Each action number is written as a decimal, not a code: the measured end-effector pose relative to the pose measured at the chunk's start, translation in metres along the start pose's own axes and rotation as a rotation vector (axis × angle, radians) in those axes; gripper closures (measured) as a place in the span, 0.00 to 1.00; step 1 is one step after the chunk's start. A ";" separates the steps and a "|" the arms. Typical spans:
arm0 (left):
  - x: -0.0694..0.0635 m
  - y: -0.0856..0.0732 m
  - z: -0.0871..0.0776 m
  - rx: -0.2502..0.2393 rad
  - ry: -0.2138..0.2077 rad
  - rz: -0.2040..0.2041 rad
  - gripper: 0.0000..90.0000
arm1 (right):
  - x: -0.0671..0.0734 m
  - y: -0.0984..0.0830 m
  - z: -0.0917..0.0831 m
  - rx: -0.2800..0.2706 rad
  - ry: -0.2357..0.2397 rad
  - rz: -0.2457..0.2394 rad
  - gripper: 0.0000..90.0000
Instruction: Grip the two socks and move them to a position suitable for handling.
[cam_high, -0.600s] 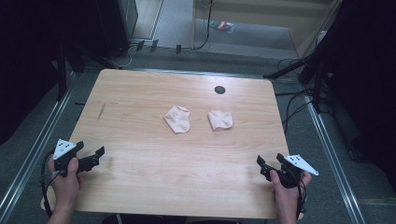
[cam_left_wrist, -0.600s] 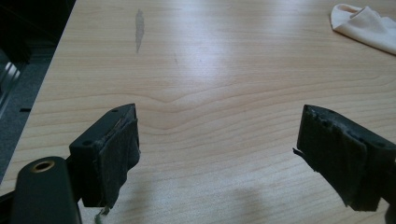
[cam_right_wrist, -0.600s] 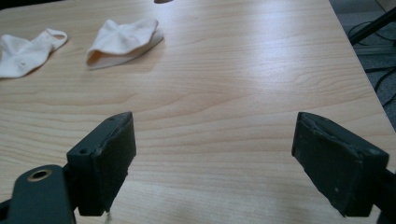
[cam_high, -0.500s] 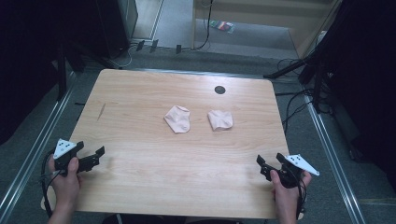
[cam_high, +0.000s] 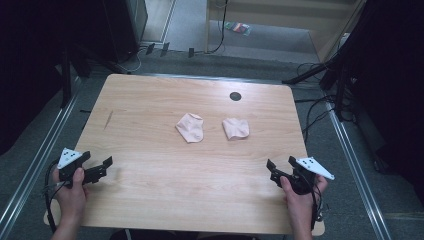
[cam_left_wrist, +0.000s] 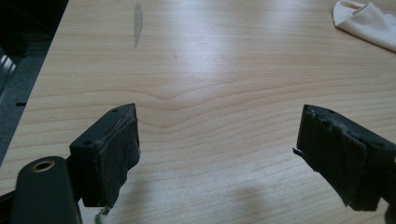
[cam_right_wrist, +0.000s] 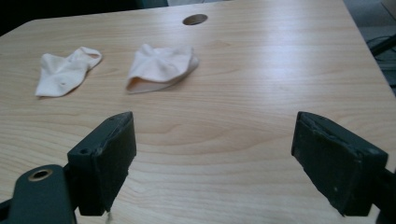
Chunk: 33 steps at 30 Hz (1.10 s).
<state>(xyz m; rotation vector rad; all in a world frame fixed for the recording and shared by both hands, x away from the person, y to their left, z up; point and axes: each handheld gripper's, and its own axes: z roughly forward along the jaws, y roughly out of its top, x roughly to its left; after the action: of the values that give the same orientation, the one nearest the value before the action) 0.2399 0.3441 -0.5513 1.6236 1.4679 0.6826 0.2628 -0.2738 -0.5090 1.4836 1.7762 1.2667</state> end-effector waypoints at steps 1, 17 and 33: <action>0.000 0.000 0.000 -0.001 -0.001 0.002 0.15 | 0.003 0.002 0.001 0.000 0.012 -0.005 0.15; 0.000 0.000 -0.001 -0.007 -0.010 -0.002 0.15 | 0.053 0.039 0.045 0.032 0.072 -0.080 0.16; 0.001 -0.001 -0.001 -0.012 -0.013 -0.006 0.15 | 0.083 0.061 0.113 0.118 0.025 -0.115 0.29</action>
<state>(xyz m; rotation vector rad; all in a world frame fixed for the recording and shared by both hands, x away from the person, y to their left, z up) 0.2387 0.3451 -0.5512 1.6109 1.4564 0.6755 0.3624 -0.1597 -0.4910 1.4116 1.9528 1.1456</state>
